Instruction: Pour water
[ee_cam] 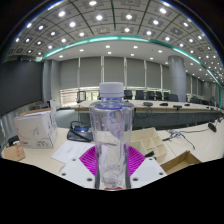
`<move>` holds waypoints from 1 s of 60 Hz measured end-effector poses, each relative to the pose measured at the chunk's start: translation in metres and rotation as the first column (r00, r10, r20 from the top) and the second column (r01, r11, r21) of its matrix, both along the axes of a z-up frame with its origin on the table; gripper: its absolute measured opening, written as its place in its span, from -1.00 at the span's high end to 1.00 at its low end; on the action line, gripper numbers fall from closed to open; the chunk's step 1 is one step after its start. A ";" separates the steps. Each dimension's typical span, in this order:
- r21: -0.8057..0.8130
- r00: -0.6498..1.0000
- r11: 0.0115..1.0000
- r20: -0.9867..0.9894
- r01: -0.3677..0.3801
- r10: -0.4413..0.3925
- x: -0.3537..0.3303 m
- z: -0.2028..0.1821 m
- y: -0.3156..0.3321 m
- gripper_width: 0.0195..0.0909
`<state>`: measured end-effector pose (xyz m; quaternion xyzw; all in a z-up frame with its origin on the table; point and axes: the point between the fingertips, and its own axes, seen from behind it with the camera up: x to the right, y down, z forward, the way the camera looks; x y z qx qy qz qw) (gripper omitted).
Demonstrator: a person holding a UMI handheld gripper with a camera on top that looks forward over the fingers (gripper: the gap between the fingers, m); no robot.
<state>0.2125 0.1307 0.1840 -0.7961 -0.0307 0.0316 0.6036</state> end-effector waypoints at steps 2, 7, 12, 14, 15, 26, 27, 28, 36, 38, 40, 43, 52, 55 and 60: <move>-0.018 1.000 1.000 0.024 0.001 -0.001 -0.002 -0.011 -0.005 0.59; -0.062 0.999 0.998 0.048 -0.001 0.004 -0.007 -0.044 -0.013 0.58; -0.087 0.998 0.996 0.054 -0.004 0.009 0.000 -0.078 -0.009 0.57; -0.100 0.998 0.995 0.054 -0.006 0.011 0.000 -0.087 -0.011 0.57; -0.105 0.999 0.994 0.051 -0.005 0.010 -0.003 -0.092 -0.009 0.58; -0.079 0.999 0.997 0.031 0.024 -0.022 0.000 -0.103 -0.018 0.41; -0.081 0.999 0.996 0.023 0.028 -0.026 0.000 -0.103 -0.019 0.35; -0.080 0.999 0.996 0.016 0.032 -0.031 0.000 -0.103 -0.020 0.29; -0.131 0.999 0.990 -0.001 0.046 -0.047 0.005 -0.106 -0.024 -0.26; -0.146 0.999 0.988 0.003 0.047 -0.047 0.004 -0.106 -0.027 -0.59; -0.159 0.999 0.986 0.011 0.051 -0.050 0.004 -0.105 -0.031 -0.91; -0.172 0.998 0.983 0.024 0.062 -0.059 0.006 -0.102 -0.035 -0.82; -0.199 0.993 0.974 0.068 0.104 -0.092 0.000 -0.073 -0.070 -0.86; -0.212 0.990 0.969 0.088 0.126 -0.110 -0.002 -0.060 -0.086 -0.86; -0.244 0.985 0.957 0.109 0.160 -0.137 -0.012 -0.041 -0.117 -0.85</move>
